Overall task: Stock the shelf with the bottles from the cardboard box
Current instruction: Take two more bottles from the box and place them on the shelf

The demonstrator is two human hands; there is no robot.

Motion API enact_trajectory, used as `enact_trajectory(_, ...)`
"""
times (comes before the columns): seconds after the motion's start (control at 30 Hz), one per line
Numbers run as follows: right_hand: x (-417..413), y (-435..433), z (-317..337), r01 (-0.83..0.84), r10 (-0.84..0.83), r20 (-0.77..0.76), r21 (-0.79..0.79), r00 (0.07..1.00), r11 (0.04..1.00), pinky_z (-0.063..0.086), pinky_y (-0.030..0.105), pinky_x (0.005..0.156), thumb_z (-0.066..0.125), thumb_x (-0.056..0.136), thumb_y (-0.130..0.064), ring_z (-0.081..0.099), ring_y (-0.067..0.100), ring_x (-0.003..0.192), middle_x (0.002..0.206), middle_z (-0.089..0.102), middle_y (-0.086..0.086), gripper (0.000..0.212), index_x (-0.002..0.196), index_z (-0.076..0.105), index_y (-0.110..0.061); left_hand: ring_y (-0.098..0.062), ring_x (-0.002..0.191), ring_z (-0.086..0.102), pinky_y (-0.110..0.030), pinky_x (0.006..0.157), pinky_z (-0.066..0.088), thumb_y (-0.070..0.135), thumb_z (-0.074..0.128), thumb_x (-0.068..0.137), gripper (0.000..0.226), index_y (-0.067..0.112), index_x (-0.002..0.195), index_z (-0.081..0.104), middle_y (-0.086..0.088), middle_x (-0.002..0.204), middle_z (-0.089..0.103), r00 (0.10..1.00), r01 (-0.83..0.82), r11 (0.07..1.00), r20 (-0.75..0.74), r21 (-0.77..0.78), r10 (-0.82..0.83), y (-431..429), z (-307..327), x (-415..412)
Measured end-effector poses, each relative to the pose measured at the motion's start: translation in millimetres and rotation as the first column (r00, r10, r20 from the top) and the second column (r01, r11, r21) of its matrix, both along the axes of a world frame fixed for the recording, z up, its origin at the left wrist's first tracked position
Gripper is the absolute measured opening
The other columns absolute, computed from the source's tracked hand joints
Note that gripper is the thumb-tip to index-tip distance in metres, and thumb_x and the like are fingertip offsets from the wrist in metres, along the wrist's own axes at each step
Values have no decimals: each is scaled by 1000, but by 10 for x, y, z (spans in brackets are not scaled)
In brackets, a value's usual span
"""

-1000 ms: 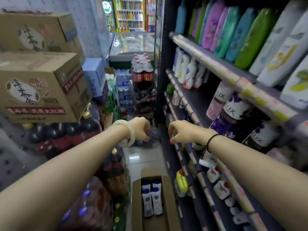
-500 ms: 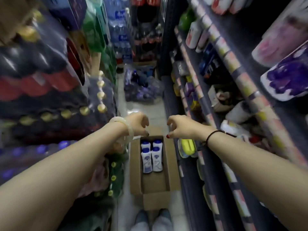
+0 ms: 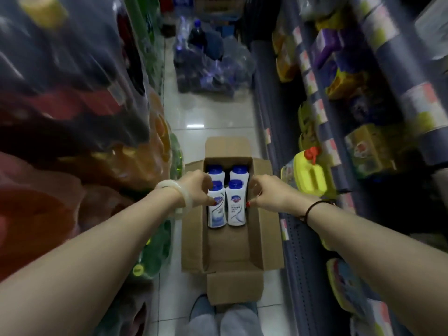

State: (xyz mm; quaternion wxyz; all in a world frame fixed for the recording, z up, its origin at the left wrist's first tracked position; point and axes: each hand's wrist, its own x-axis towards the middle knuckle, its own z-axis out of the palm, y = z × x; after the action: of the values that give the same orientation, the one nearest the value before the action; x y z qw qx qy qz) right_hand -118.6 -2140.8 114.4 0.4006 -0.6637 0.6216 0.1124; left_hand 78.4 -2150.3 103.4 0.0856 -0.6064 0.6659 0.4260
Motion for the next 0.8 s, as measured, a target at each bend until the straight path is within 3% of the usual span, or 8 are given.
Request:
enact_trajectory(0.1,5,-46,-523,7,-7,10,4,1000,1000,51,34,87,68,81,-26,58,24,108,124,59,10,54,129,49,-12,-16,90,61,-26,76,51,29,75,73,44,13,112,61,-2,108,66,1000,15,1000,7,16,-15,-50,-533,-65)
enact_trajectory(0.23,-2,-183,-1110,-8,7,17,25,1000,1000,51,30,85,68,82,-25,58,22,109,126,58,10,55,131,47,-12,-20,103,61,-31,88,53,27,76,74,53,11,120,57,-5,117,63,1000,-30,999,0,45,30,-153,-1123,-183)
enact_trajectory(0.4,-8,-406,-1691,-17,17,32,25,999,1000,50,31,90,69,82,-26,55,21,114,131,54,8,56,131,46,-13,-19,104,59,-27,85,49,25,76,73,54,11,121,56,-6,120,61,996,-86,995,-9,57,87,-319,-1701,-256)
enact_trajectory(0.53,-34,-539,-2021,-22,21,47,35,999,999,51,30,88,70,81,-23,55,20,113,132,53,7,56,131,45,-14,-21,110,57,-29,89,48,20,76,74,52,11,120,54,-7,124,58,994,-111,993,1,39,111,-483,-2025,-306)
enact_trajectory(0.8,-32,-713,-2369,-38,38,6,-11,999,999,47,28,86,69,82,-23,53,21,112,131,48,9,59,133,42,-12,-25,120,52,-36,94,48,25,74,74,73,14,137,39,-8,135,50,989,-139,989,61,46,136,-696,-2415,-432)
